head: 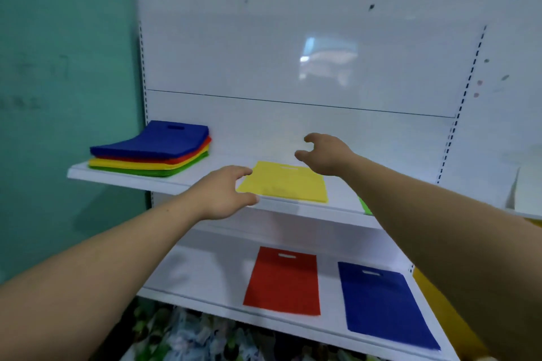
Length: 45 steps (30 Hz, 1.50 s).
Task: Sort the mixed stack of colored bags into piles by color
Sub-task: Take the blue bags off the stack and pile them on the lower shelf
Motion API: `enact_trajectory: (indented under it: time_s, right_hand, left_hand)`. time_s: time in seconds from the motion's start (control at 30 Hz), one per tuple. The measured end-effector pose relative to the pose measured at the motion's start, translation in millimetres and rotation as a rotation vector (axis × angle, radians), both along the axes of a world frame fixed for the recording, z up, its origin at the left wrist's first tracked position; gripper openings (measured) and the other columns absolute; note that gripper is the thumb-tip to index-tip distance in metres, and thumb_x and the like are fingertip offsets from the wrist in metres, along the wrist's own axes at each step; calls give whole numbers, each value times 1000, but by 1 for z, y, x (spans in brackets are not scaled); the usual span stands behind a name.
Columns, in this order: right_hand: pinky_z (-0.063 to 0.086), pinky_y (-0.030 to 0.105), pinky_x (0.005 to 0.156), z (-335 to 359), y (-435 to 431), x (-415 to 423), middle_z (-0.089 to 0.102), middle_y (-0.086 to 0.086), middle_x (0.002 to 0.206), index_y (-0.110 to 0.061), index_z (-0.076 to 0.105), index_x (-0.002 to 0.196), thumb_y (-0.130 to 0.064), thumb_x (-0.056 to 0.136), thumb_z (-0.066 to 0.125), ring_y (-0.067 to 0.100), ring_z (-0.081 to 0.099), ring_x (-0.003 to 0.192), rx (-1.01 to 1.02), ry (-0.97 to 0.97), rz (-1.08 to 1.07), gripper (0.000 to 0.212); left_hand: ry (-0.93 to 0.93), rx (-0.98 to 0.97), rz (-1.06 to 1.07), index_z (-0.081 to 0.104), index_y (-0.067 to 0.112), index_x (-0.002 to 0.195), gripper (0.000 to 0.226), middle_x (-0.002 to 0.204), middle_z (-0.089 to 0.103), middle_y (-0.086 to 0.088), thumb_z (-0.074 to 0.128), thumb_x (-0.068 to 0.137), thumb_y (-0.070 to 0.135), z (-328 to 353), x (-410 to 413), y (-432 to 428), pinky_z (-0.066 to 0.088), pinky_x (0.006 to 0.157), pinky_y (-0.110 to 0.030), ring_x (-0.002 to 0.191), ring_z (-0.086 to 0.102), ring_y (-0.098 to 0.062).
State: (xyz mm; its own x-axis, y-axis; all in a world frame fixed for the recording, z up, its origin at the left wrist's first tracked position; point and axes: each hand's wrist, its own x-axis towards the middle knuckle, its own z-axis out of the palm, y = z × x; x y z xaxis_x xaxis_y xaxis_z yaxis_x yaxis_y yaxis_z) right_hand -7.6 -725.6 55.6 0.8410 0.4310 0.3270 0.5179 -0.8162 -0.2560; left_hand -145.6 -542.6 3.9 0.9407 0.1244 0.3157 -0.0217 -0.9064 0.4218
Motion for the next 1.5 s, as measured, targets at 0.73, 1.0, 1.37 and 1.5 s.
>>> enact_trajectory:
  time_s: [0.73,1.0,1.37,1.5]
  right_hand:
    - [38,31,99,0,346,21,43,6,146,-14,35,146,-42,96,46,24,44,129,56,47,121,58]
    - [37,33,104,-12,419,75,39,4,149,-14,32,147,-42,97,46,25,43,131,41,56,133,59]
    - [43,38,99,-41,475,201,38,9,145,-14,33,145,-46,94,49,29,42,127,44,67,8,62]
    - [45,41,92,-52,480,219,36,14,138,-13,31,142,-59,89,49,32,41,122,-34,97,-156,73]
  left_hand:
    - [43,39,104,37,22,144,69,148,39,4,66,84,42,20,12,341,34,109,-31,131,41,-16]
    - [57,36,122,34,23,145,65,152,33,4,60,88,44,8,60,417,27,110,-30,138,32,-15]
    - [69,-12,192,42,21,141,55,148,39,0,53,93,43,10,179,495,29,108,-29,135,38,-18]
    - [168,-30,180,39,21,143,62,147,40,-3,63,88,36,4,203,513,32,106,-28,131,42,-22]
